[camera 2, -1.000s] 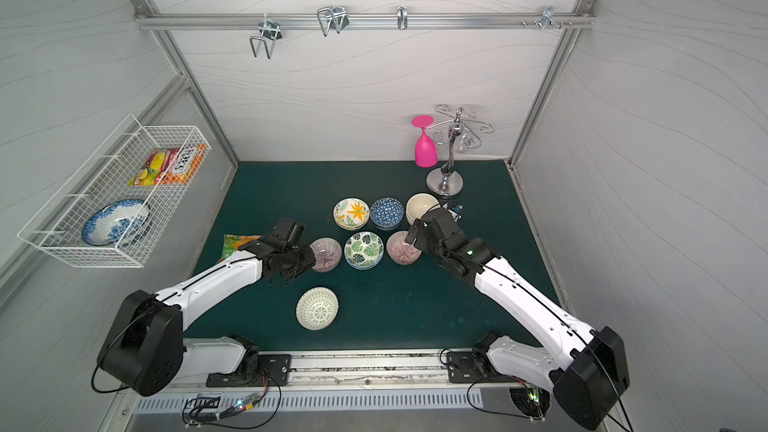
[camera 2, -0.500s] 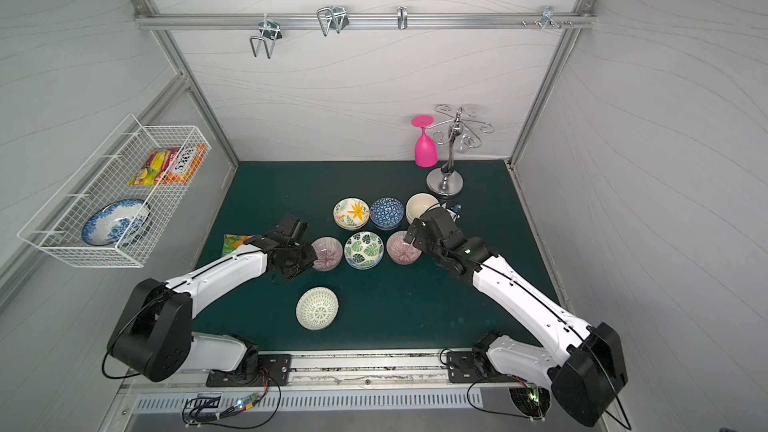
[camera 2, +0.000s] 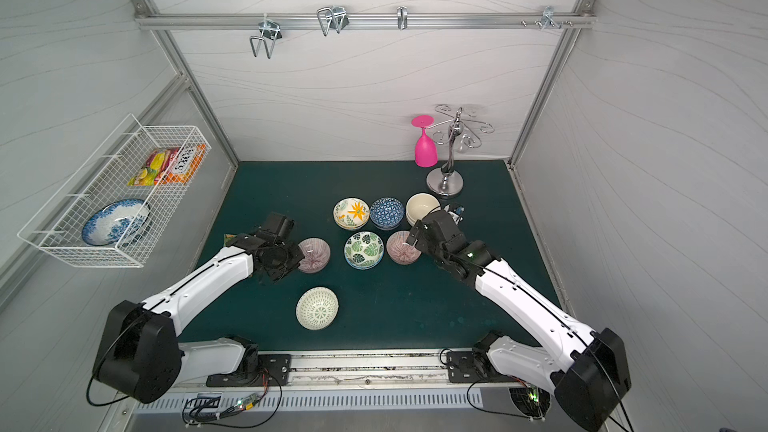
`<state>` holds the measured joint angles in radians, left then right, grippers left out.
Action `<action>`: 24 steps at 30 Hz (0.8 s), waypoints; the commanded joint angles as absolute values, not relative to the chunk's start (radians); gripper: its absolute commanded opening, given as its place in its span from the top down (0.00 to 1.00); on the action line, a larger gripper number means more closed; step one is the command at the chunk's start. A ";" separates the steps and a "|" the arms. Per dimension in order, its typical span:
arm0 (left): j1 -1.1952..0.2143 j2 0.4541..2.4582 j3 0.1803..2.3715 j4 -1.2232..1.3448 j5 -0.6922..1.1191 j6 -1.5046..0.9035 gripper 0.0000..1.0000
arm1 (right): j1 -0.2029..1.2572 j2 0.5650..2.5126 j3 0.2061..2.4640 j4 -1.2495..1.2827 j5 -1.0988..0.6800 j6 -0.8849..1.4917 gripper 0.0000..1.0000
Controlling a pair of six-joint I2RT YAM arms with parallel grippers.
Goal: Stack the bowls
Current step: Pick up the bowl from the center of the board, then place the bowl on the bowl.
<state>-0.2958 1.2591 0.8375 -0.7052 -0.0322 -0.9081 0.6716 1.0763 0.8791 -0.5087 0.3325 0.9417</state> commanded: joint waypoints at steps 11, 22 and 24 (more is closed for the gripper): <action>-0.524 1.318 1.220 -0.739 0.009 -0.927 1.00 | 0.669 0.870 0.795 -0.639 0.597 1.102 0.01; -0.737 1.705 1.598 -0.724 0.068 -0.921 1.00 | 0.671 0.776 0.758 -0.632 0.639 1.106 0.01; -0.756 1.757 1.636 -0.724 0.074 -0.921 1.00 | 0.670 0.775 0.756 -0.631 0.639 1.106 0.01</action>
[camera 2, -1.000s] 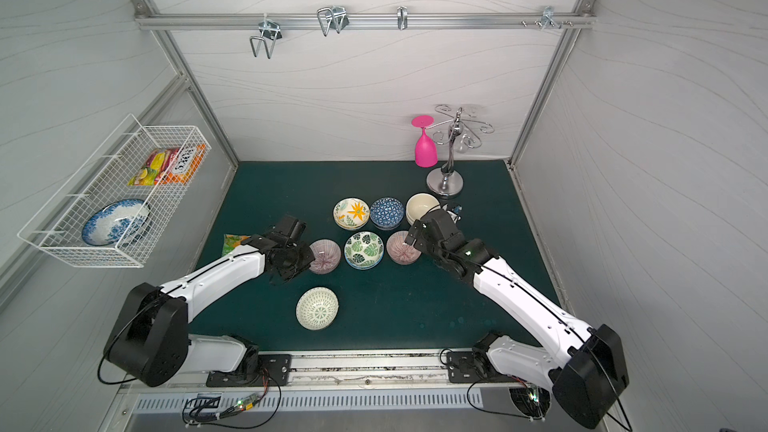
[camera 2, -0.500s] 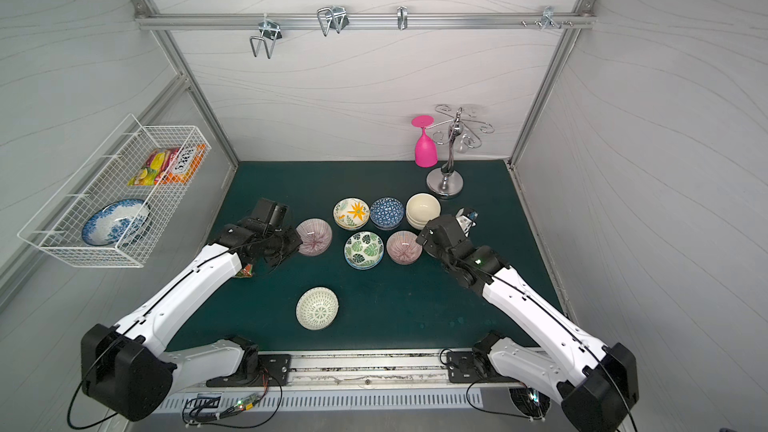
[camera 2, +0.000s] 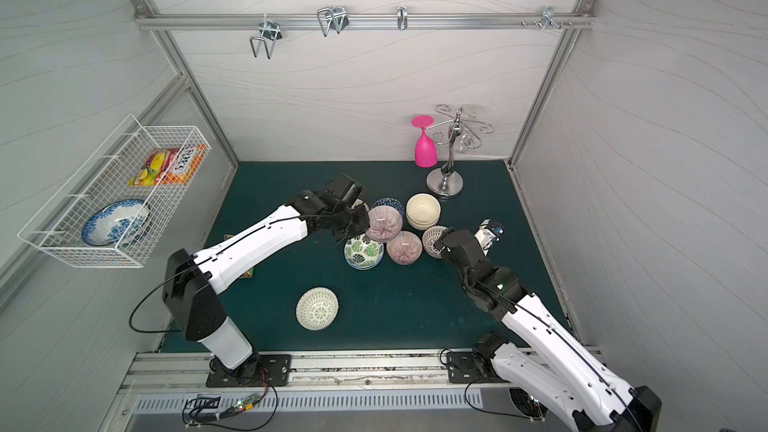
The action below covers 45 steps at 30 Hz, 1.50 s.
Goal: Stack the bowls
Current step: Place the bowl on the bowl.
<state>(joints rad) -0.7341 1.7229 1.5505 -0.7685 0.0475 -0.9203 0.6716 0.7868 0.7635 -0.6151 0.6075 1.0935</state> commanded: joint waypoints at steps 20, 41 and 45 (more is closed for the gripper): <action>-0.816 1.951 1.659 -0.667 0.105 -0.905 1.00 | 0.637 0.821 0.743 -0.575 0.557 1.078 0.01; -0.818 2.028 1.680 -0.627 0.104 -0.851 1.00 | 0.606 0.845 0.738 -0.560 0.513 1.074 0.01; -0.819 2.027 1.680 -0.646 0.090 -0.850 1.00 | 0.605 0.844 0.737 -0.561 0.511 1.074 0.01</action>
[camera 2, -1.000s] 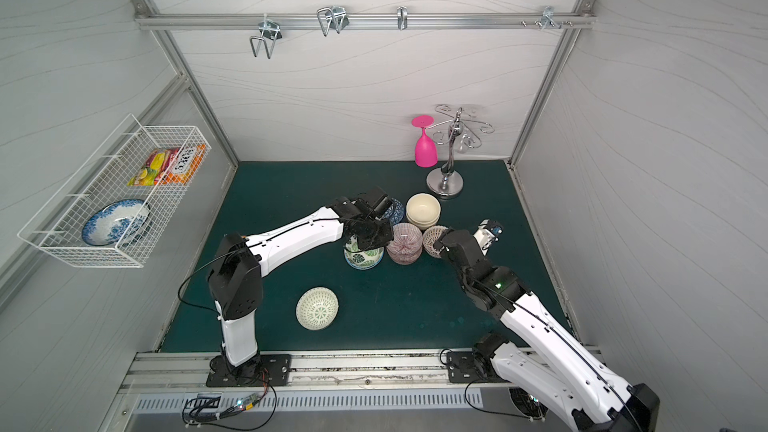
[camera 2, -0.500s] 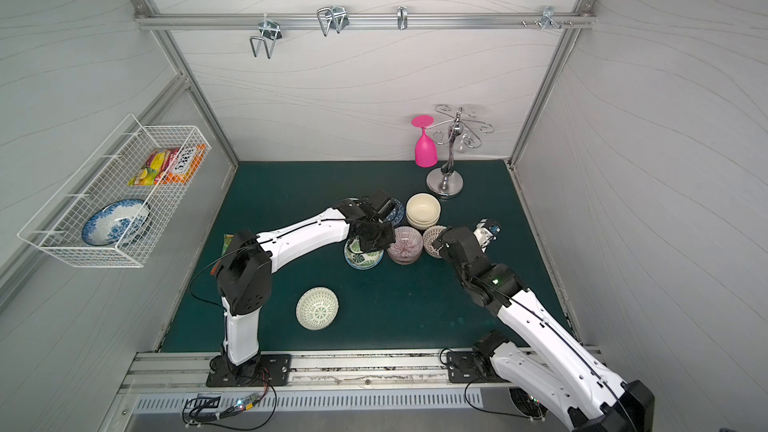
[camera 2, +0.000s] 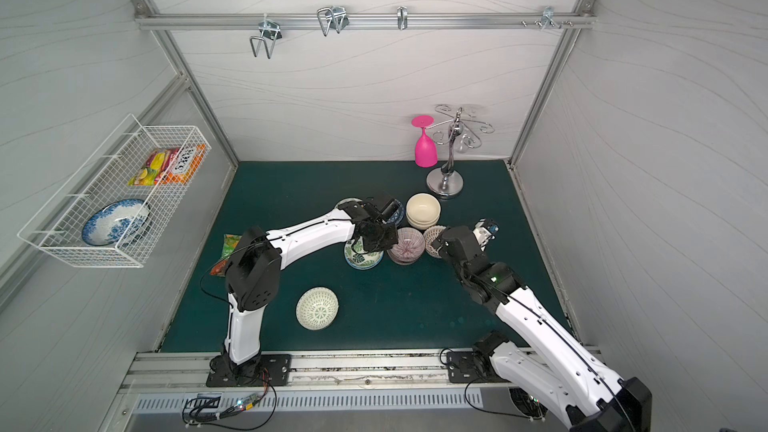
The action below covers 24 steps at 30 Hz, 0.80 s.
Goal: Stack the bowls
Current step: Place the bowl on the bowl.
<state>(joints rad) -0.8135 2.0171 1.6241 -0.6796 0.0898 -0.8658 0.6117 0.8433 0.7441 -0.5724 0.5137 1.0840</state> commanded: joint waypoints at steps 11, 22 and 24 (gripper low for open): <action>-0.818 2.030 1.696 -0.686 0.043 -0.825 0.88 | 0.606 0.844 0.744 -0.573 0.508 1.069 0.01; -0.818 2.044 1.705 -0.693 0.026 -0.798 0.62 | 0.605 0.848 0.750 -0.584 0.493 1.055 0.01; -0.819 2.035 1.711 -0.698 0.019 -0.796 0.57 | 0.601 0.863 0.760 -0.582 0.461 1.041 0.01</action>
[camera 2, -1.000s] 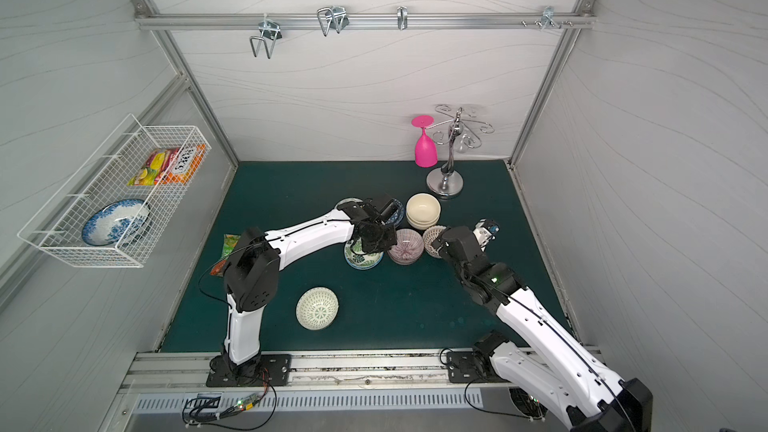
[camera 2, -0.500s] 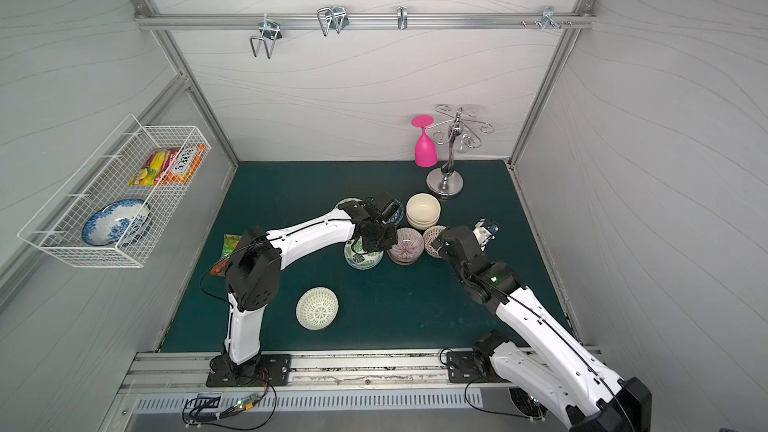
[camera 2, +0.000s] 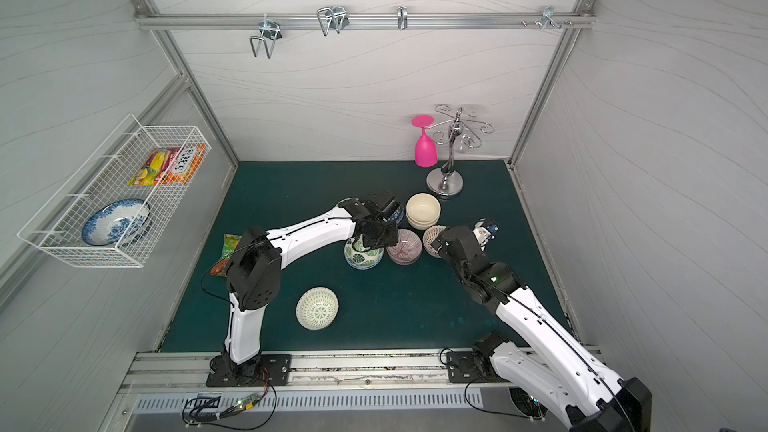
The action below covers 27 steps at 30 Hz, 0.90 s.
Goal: Stack the bowls
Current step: Place the bowl on the bowl, then move the bowl to the center of the board.
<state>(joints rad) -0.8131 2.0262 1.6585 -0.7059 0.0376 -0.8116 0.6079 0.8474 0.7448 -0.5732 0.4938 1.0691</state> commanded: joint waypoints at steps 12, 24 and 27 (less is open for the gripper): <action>-0.818 1.862 1.621 -0.725 -0.072 -0.792 0.51 | 0.212 1.080 0.866 -0.709 0.008 0.846 0.04; -0.814 1.277 1.101 -0.702 -0.301 -0.792 0.40 | -0.003 1.310 0.880 -0.633 -0.231 0.659 0.28; -0.795 1.136 0.989 -0.704 -0.335 -0.784 0.24 | -0.003 1.364 0.897 -0.615 -0.226 0.656 0.37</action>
